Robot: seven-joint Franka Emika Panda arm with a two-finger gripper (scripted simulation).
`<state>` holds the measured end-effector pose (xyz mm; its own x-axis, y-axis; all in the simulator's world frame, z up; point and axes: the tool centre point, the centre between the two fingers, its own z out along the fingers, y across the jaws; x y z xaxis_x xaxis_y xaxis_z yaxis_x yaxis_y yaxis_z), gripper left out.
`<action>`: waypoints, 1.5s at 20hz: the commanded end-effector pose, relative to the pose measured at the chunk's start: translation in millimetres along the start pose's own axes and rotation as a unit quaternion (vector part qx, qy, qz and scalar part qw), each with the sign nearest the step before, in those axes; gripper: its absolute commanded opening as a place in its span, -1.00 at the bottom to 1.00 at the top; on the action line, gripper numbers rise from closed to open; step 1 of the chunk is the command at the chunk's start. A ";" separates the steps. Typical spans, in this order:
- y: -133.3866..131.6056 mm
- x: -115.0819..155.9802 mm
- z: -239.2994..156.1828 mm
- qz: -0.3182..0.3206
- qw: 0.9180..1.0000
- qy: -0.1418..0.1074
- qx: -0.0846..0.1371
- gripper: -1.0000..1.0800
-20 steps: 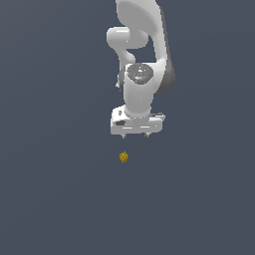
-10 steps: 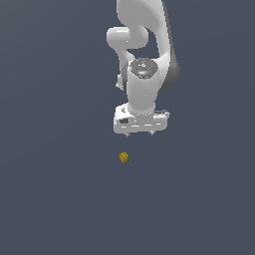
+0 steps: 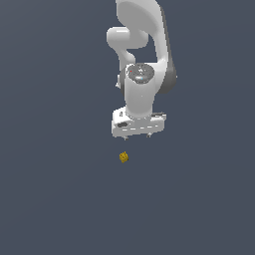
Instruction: Pick up the object and move it to a goal position.
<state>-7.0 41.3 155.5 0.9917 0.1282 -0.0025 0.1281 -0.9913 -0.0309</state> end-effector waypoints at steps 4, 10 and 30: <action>13.3 4.2 14.7 -0.039 0.999 0.000 -0.004 0.92; 34.3 9.8 38.7 -0.103 0.995 -0.001 -0.009 0.92; 69.1 14.8 80.8 -0.209 0.978 -0.002 -0.015 0.92</action>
<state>15.9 -23.0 72.4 0.8533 0.5214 -0.0008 0.5214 -0.8533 -0.0006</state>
